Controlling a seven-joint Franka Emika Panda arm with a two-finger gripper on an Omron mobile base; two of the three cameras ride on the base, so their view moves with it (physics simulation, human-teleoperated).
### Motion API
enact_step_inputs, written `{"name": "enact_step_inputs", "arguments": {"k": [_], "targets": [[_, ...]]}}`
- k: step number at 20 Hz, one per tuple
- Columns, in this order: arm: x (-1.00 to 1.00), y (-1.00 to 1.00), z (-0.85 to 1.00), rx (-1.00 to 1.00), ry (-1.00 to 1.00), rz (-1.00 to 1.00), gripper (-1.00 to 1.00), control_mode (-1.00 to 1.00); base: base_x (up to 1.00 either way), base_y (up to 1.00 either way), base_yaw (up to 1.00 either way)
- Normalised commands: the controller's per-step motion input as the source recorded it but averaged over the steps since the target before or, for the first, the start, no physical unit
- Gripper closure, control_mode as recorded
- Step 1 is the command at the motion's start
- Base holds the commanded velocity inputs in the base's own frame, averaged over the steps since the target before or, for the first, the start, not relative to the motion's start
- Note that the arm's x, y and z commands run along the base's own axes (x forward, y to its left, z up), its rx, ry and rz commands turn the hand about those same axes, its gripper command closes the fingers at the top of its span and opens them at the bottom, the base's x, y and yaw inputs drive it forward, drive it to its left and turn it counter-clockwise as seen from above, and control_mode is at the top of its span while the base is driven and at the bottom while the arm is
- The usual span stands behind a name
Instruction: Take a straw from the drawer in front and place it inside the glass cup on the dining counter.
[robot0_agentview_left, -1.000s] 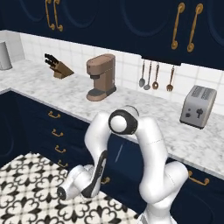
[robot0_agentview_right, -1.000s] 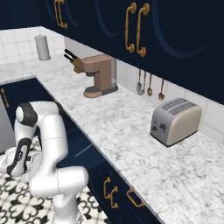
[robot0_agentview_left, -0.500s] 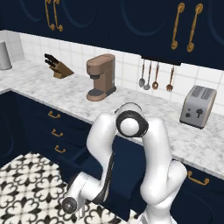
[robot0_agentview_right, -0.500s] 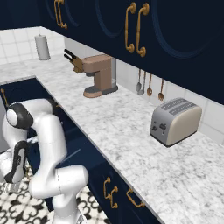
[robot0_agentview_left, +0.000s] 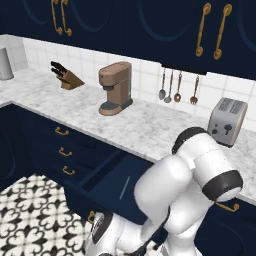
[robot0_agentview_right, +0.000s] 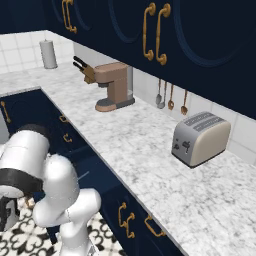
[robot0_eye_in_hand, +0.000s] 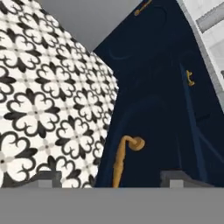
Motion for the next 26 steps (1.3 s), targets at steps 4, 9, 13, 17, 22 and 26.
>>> {"name": "enact_step_inputs", "arguments": {"k": [4, 9, 13, 17, 22, 26], "targets": [[-0.19, -0.31, 1.0, 0.28, -0.14, -0.16, -1.0, -1.0, 0.0, 0.0, 0.0], [0.0, -0.38, 1.0, 0.32, -0.05, -0.21, -1.0, -1.0, 0.0, 0.0, 0.0], [0.01, -0.09, 1.0, 0.32, 0.0, -0.08, -1.0, -1.0, 0.0, 0.0, 0.0], [0.0, 0.0, 1.0, 0.37, 0.05, -0.18, -1.0, -1.0, 0.0, 0.0, 0.0], [0.0, -0.28, 0.98, 0.46, 0.57, -0.28, -1.0, -1.0, 0.0, 0.0, 0.0], [0.0, -0.21, 0.77, 0.41, 0.9, -0.41, -1.0, -1.0, 0.0, 0.0, 0.0]]}}
